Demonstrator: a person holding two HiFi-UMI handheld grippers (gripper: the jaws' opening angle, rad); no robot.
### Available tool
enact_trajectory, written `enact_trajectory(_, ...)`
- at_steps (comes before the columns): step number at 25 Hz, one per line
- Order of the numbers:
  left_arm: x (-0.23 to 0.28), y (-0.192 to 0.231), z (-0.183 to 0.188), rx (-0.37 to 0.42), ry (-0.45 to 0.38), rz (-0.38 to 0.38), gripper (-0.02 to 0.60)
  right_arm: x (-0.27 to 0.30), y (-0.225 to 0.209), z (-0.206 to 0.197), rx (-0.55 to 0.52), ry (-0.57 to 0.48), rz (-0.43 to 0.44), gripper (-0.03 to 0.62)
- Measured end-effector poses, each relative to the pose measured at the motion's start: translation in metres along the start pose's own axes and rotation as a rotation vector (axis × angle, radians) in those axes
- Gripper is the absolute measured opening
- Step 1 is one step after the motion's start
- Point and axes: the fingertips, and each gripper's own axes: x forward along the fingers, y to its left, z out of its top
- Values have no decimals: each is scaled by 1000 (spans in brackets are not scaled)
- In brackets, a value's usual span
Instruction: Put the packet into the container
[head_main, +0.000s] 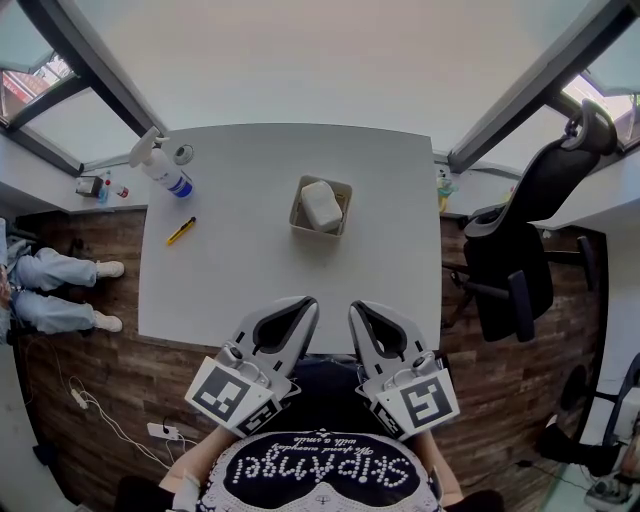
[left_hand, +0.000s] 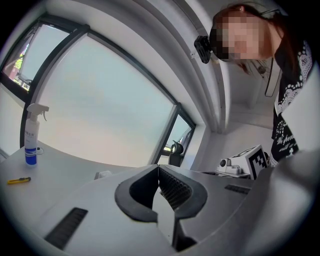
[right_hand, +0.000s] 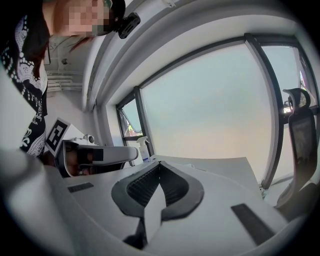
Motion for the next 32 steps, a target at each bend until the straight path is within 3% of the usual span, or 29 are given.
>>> enact_trajectory(7, 1, -1, -2, -9, 10, 1, 9, -3, -3, -11, -22, 51, 11, 14)
enact_trajectory(12, -1, 1, -1, -16, -2, 7, 9, 2, 1, -3, -9, 16, 12, 14)
enact_trajectory(19, -2, 0, -3, -25, 5, 9, 9, -4, -2, -16, -49, 76, 11, 14)
enact_trajectory(32, -5, -2, -5, -30, 10, 10, 9, -2, 3, -7, -10, 29, -4, 14)
